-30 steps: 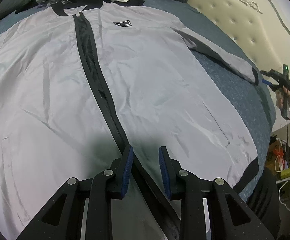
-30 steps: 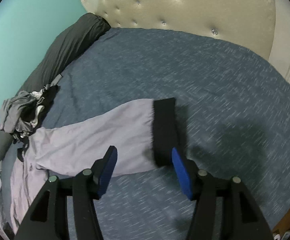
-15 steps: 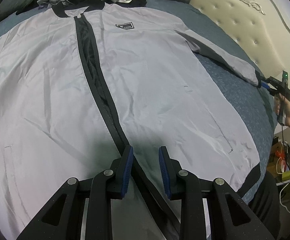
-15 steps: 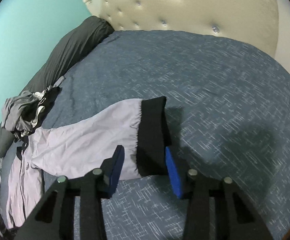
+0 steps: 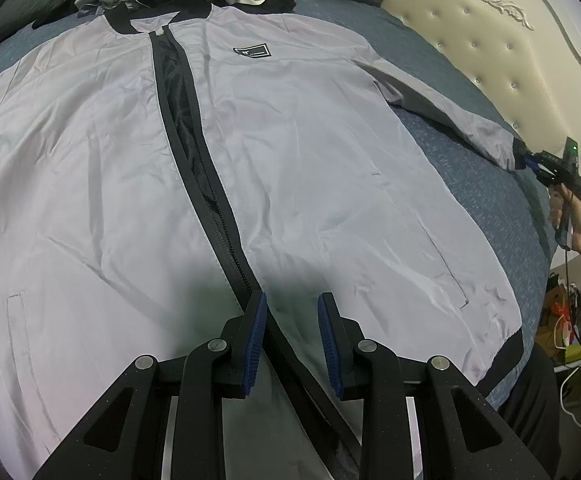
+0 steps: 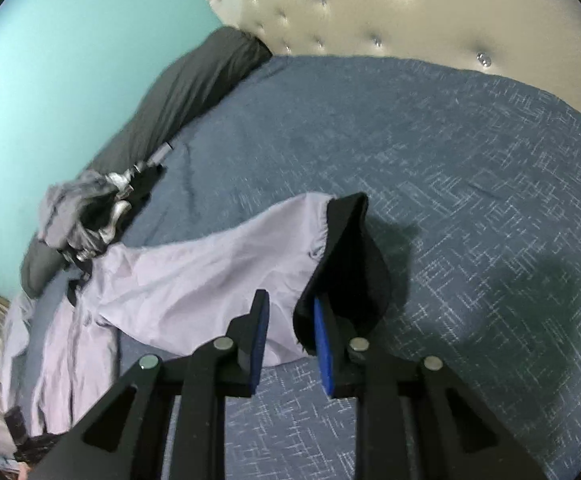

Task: Fold clothes
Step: 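Grasp the black sleeve cuff with the right tool and stretch the sleeve outward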

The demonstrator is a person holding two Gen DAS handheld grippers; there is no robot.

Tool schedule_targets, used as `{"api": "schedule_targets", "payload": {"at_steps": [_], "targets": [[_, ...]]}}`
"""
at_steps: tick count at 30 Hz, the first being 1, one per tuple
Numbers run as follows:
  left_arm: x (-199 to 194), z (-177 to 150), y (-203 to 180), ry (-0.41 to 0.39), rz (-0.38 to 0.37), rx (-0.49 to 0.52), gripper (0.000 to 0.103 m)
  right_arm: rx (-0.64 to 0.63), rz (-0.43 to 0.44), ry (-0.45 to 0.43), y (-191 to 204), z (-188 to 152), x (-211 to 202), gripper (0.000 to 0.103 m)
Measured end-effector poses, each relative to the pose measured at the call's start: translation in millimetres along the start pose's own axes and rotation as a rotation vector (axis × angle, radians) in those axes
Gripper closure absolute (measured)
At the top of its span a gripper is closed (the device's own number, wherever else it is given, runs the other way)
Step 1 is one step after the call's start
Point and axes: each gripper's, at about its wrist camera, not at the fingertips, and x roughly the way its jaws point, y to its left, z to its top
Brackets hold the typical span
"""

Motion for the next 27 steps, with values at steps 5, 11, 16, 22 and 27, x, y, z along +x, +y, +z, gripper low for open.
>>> {"api": "schedule_targets", "payload": {"at_steps": [5,11,16,22,27], "targets": [[0,0,-2,0.002,0.001,0.006,0.074,0.001,0.012,0.001,0,-3,0,0.079],[1,1,-2,0.004,0.000,0.009,0.074,-0.022,-0.006,-0.015,5,0,-17,0.096],[2,2,-4,0.005,0.002,0.011,0.074,0.125,0.062,-0.081,-8,28,-44,0.098],[2,3,-6,0.007,0.004,0.013,0.074,0.165,-0.004,-0.116,-14,66,-48,0.099],[3,2,-7,0.018,0.010,0.018,0.074,0.206,-0.124,-0.065,-21,72,-19,0.099]]}}
